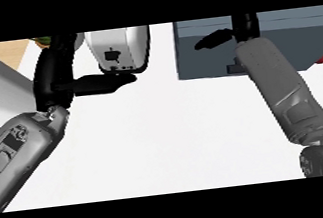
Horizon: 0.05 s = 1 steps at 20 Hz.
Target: Pick up the can, place it into the drawer and close the drawer
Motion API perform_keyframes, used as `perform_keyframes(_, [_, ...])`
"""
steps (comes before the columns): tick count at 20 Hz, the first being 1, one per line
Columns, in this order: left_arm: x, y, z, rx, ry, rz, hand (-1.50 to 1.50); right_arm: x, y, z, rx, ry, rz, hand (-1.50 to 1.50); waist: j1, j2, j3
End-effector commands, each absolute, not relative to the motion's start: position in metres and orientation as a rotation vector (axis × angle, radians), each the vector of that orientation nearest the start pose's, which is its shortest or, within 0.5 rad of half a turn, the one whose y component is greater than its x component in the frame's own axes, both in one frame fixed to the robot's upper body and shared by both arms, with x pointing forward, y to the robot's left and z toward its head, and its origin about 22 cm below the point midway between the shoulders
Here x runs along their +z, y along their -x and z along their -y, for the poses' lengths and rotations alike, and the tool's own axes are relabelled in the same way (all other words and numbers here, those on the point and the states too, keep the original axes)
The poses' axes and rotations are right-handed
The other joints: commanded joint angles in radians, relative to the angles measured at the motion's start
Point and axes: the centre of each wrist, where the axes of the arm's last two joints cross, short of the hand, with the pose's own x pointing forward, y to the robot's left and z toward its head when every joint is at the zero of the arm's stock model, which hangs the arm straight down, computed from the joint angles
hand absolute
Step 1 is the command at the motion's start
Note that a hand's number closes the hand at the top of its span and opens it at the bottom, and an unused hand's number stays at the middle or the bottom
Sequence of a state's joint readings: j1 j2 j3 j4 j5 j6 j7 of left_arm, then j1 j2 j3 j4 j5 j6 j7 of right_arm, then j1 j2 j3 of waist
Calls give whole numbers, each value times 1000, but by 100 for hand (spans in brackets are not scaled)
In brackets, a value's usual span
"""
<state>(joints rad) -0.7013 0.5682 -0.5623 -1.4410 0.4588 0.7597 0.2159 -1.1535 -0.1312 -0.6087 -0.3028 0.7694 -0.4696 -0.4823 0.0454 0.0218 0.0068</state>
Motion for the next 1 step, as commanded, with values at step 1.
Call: perform_keyframes(1, [137, -334, -186, -47, -256, 1694, -150, 99, -464, 173, 177, 604, 1956, -150, -6, -11, -6])
